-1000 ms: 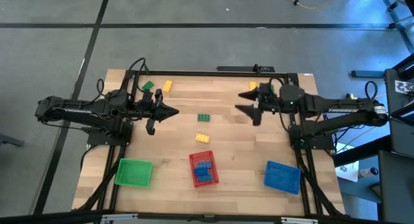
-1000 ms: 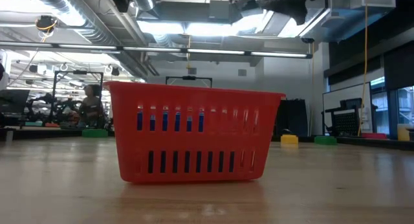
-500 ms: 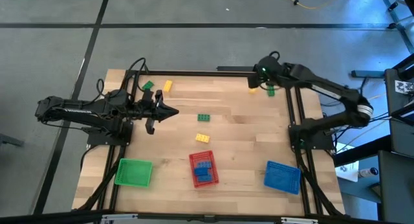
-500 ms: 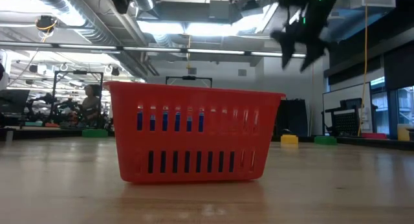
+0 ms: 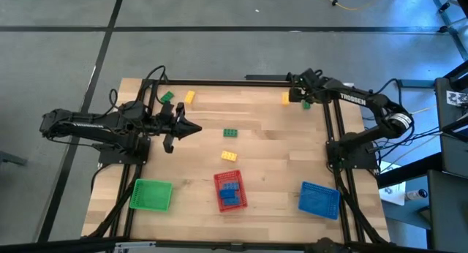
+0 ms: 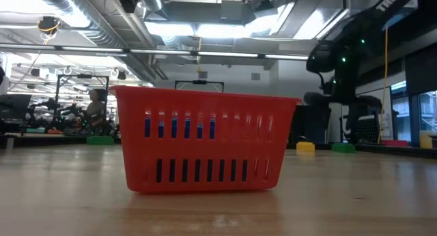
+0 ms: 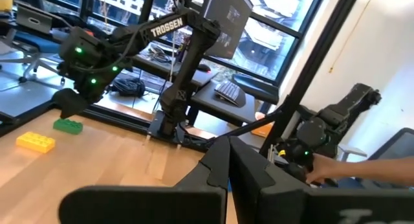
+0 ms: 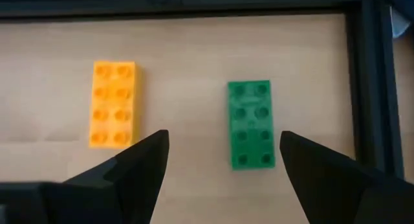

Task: Sort & place blocks by color
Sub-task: Put the top right green game piece into the blue bin

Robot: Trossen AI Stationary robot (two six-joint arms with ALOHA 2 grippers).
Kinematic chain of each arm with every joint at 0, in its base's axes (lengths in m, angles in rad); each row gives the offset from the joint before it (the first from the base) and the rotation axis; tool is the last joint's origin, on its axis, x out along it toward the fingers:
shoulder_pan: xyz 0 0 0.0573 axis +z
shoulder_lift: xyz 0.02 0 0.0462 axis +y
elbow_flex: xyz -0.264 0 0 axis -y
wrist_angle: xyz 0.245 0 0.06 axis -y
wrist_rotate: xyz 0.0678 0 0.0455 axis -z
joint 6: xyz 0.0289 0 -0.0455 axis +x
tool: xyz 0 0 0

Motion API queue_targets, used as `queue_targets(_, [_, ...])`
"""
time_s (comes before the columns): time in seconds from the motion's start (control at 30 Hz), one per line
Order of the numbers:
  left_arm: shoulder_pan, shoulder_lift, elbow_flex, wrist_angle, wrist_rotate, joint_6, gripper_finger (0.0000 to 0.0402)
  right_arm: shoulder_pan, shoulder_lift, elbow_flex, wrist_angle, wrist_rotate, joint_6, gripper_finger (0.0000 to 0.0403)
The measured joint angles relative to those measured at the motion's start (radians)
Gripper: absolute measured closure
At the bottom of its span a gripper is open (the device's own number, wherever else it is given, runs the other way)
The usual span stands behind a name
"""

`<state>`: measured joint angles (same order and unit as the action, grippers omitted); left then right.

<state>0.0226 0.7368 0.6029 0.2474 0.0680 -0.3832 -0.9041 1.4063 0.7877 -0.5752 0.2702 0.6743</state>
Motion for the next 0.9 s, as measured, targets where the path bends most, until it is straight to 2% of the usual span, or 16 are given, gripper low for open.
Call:
queue_targets(0.2, [0.024, 0.000, 0.000, 0.000, -0.005, -0.008, 0.0401, -0.046, 0.013, -0.027, 0.067, 0.020, -0.036, 0.0105])
queue_targets(0.47, [0.059, 0.000, 0.000, 0.000, 0.003, -0.032, 0.0401, -0.041, 0.113, -0.011, 0.101, 0.049, -0.073, 0.0105])
queue_targets(0.6, [0.065, 0.000, 0.000, 0.000, 0.004, -0.033, 0.0401, -0.035, 0.146, 0.007, 0.096, 0.073, -0.050, 0.0105])
queue_targets(0.9, [0.065, 0.000, 0.000, 0.000, 0.005, -0.033, 0.0401, -0.035, 0.242, 0.086, 0.027, 0.038, -0.051, 0.0105])
